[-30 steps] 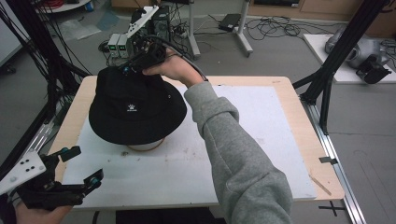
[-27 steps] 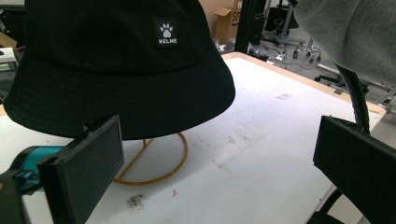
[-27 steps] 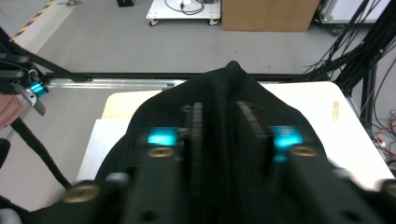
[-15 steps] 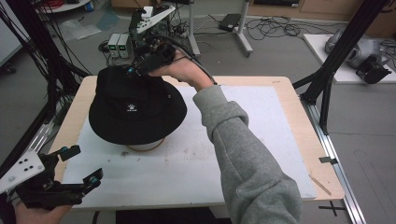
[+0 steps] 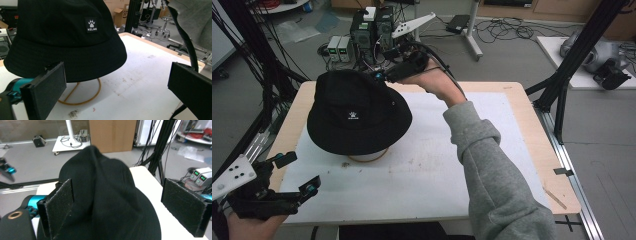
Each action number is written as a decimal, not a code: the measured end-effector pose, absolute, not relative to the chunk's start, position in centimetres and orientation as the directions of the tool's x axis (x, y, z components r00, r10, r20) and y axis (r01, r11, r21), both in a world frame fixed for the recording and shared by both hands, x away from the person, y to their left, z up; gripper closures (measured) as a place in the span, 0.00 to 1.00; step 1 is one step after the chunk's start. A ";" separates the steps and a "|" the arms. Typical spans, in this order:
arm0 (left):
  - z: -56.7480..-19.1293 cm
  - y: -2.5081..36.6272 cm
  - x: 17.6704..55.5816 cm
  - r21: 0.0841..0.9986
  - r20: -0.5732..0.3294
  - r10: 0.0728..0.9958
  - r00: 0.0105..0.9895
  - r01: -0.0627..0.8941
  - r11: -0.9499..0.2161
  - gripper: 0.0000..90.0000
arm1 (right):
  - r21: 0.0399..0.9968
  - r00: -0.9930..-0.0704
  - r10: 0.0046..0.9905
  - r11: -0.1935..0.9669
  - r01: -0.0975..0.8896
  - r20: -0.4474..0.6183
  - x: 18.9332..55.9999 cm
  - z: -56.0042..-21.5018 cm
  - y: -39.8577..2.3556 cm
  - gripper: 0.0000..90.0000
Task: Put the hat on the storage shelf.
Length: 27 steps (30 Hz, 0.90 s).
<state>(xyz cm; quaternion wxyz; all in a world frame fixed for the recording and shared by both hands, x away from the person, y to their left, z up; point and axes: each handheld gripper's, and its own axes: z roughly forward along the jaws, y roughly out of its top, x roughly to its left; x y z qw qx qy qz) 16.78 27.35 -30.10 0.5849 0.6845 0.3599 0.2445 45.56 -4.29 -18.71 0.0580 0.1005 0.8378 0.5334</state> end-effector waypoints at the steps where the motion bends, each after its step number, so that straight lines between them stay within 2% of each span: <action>1: -30.1 27.3 16.8 0.977 -0.087 0.778 0.622 0.207 -0.057 0.02 | 0.903 -0.974 0.228 0.416 0.108 0.011 45.5 -18.8 -4.6 0.12; 17: -30.0 26.8 17.8 0.976 -0.091 0.765 0.637 0.209 -0.059 0.02 | 0.898 -0.974 0.228 0.428 0.099 -0.002 42.8 -19.9 -11.5 0.12; 19: -30.1 26.7 17.9 0.976 -0.091 0.763 0.639 0.210 -0.059 0.02 | 0.880 -0.968 0.250 0.461 0.113 -0.006 42.4 -20.1 -12.4 0.12; 27: -30.2 26.5 18.4 0.974 -0.091 0.759 0.645 0.216 -0.066 0.02 | 0.908 -0.950 0.313 0.395 0.140 0.010 41.2 -21.5 -16.4 0.12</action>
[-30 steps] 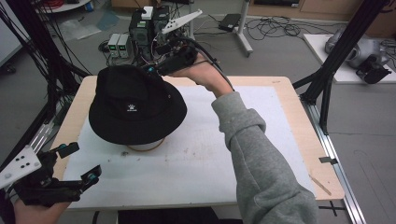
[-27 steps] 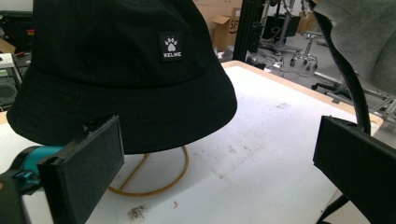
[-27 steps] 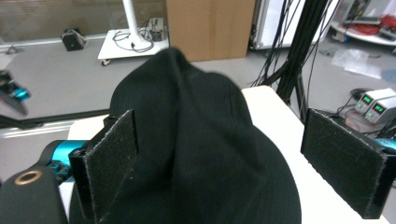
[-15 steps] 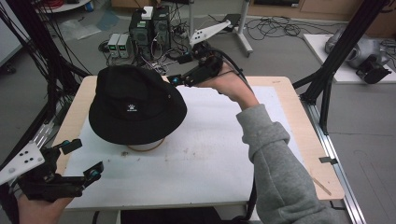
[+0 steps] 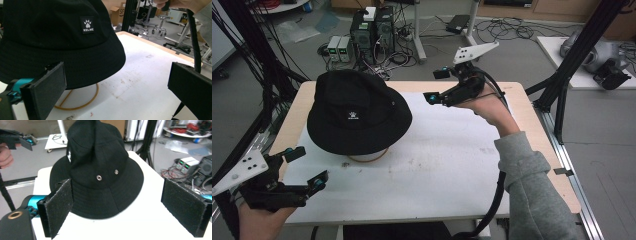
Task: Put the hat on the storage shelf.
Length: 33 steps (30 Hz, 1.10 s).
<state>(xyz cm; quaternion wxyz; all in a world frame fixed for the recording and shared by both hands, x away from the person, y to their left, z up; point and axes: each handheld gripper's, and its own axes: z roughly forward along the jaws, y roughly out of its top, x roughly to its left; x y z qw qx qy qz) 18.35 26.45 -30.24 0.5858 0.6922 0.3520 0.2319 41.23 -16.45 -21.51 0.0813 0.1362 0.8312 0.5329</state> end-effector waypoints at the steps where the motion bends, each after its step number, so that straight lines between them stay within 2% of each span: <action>1: -30.2 26.4 18.4 0.974 -0.093 0.759 0.644 0.216 -0.064 0.02 | 0.909 -0.947 0.322 0.394 0.137 0.003 41.2 -21.7 -16.9 0.12; 10: -30.3 26.4 18.6 0.974 -0.096 0.759 0.643 0.220 -0.063 0.02 | 0.924 -0.901 0.434 0.344 0.168 0.003 40.5 -23.1 -20.4 0.12; 33: -30.5 25.7 19.4 0.972 -0.097 0.749 0.656 0.225 -0.071 0.02 | 0.925 -0.808 0.589 0.291 0.243 0.027 36.9 -27.7 -27.1 0.12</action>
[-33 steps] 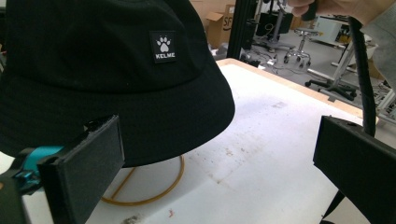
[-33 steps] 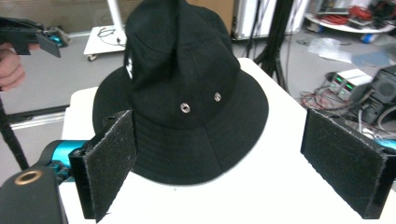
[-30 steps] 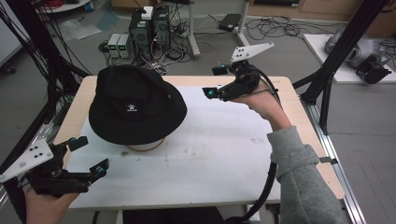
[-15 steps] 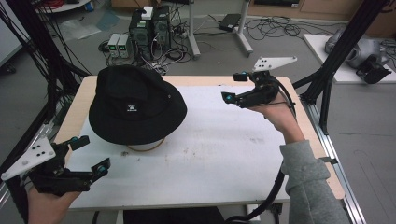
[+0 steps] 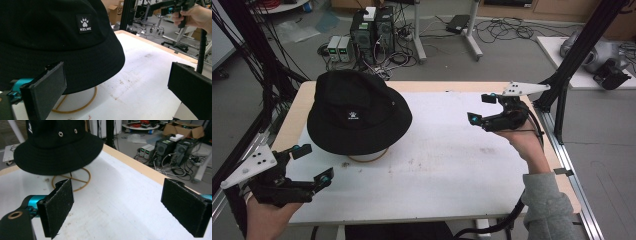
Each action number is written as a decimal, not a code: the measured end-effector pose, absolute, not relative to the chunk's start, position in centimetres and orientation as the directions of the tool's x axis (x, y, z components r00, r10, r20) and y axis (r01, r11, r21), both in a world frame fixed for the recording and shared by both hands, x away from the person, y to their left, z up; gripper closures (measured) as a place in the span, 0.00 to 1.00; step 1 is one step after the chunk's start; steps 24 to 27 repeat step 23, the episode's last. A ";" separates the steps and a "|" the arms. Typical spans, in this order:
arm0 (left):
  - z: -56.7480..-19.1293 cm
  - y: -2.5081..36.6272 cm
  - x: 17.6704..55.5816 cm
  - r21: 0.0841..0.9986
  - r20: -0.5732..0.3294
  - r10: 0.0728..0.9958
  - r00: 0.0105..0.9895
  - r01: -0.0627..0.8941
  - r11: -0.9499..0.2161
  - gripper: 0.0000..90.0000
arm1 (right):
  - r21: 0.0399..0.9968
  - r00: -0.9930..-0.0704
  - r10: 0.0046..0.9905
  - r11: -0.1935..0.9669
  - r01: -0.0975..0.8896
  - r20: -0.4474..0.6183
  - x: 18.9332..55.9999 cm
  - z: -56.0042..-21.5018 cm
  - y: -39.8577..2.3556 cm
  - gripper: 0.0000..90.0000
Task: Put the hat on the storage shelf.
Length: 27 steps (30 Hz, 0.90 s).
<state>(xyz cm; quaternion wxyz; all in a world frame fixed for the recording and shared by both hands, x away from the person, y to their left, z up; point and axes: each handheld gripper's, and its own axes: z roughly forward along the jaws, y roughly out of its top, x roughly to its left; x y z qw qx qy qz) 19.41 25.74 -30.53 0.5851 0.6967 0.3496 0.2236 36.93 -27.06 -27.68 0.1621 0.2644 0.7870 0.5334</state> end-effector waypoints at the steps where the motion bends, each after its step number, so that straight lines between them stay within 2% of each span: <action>1: -30.5 25.7 19.5 0.972 -0.098 0.748 0.656 0.225 -0.070 0.02 | 0.926 -0.803 0.596 0.288 0.246 0.028 36.7 -28.0 -27.3 0.12; 13: -30.9 25.3 19.8 0.969 -0.103 0.745 0.659 0.236 -0.075 0.02 | 0.926 -0.775 0.631 0.269 0.266 0.040 34.9 -31.3 -29.3 0.12; 27: -31.2 25.4 20.0 0.970 -0.099 0.761 0.642 0.234 -0.072 0.02 | 0.922 -0.748 0.663 0.265 0.283 0.040 34.6 -32.3 -30.4 0.12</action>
